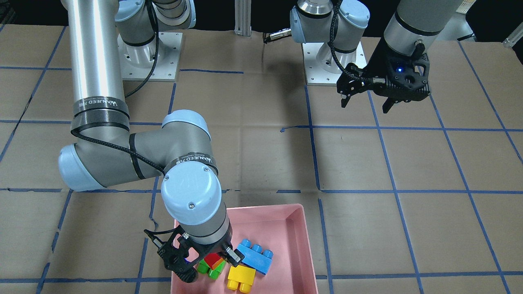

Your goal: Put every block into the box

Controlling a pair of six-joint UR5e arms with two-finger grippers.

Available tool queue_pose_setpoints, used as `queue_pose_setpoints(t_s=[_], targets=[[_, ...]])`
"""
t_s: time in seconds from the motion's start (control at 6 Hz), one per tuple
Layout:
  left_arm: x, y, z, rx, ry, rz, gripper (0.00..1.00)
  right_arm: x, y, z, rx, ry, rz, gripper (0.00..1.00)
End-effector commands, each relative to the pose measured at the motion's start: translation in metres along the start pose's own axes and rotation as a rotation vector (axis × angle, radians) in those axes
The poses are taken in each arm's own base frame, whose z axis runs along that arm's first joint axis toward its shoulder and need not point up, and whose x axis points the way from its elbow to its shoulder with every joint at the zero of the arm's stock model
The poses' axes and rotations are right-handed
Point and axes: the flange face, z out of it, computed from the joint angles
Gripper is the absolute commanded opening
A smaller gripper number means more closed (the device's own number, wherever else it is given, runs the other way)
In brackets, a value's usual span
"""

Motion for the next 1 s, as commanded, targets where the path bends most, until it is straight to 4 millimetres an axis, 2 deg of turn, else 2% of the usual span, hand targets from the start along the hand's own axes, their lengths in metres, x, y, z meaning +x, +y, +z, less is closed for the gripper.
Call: queue_pose_setpoints(t_s=[0.0, 0.5, 0.67, 0.83], targets=[[0.0, 0.0, 0.0, 0.001, -0.002, 0.003, 1.0, -0.003, 0.0, 0.003, 0.01, -0.015, -0.016, 1.0], [-0.002, -0.003, 0.002, -0.006, -0.007, 0.011, 1.0, 0.001, -0.006, -0.004, 0.006, -0.024, -0.007, 1.0], [-0.003, -0.003, 0.001, -0.004, -0.006, 0.005, 1.0, 0.01, -0.011, -0.034, 0.017, -0.052, -0.114, 1.0], [-0.003, -0.004, 0.003, -0.003, -0.007, 0.005, 1.0, 0.04, -0.043, -0.072, 0.046, -0.043, -0.315, 1.0]])
